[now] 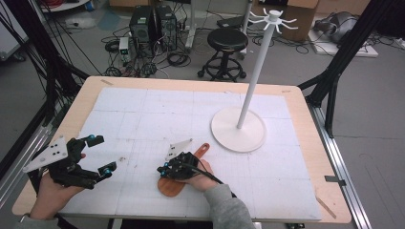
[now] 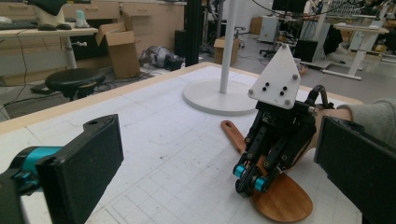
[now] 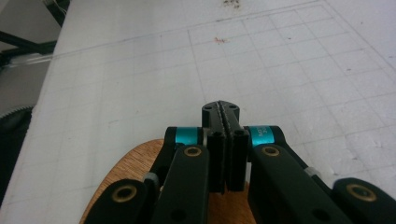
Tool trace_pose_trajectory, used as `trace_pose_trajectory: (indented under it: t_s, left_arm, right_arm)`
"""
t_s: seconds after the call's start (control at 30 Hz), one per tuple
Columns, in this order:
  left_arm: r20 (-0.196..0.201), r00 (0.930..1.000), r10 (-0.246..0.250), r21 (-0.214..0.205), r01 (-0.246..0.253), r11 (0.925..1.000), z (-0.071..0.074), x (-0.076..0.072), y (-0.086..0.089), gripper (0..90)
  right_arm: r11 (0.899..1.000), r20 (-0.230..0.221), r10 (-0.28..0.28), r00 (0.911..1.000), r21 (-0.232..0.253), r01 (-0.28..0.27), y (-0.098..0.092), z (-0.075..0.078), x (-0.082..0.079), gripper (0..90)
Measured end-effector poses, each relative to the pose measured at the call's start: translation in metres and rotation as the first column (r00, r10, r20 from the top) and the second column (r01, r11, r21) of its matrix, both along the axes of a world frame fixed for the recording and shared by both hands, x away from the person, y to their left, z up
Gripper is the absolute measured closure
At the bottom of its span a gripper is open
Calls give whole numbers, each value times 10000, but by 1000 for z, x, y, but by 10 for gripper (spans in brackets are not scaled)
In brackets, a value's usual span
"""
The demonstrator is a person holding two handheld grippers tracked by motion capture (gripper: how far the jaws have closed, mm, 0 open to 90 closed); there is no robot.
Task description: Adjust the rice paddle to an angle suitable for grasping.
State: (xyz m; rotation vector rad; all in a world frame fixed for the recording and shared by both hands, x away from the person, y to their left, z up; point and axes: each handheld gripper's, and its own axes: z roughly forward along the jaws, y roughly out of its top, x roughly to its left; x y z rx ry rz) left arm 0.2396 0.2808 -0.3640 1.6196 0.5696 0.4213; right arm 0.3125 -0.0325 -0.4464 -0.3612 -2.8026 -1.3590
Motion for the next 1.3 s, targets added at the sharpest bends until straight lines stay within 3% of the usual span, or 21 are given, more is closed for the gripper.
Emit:
trace_pose_trajectory:
  t_s: [0.33, 0.93, 1.3]
  left_arm:
    - [23, 9997, 254, -294, -253, 9992, 2, -2, 10, 18]
    - [-113, 9996, 252, -86, -253, 9996, -1, -2, 8, 18]
    - [-145, 9994, 299, -80, -300, 9995, -1, -3, 9, 18]
  right_arm:
    - [9991, -104, -90, 9999, -412, 86, 5, -2, 0, 891]
    - [9953, -579, -38, 9983, -971, -18, -14, 3, -6, 892]
    - [9897, -226, 357, 9991, -1376, -384, -31, 6, -17, 893]
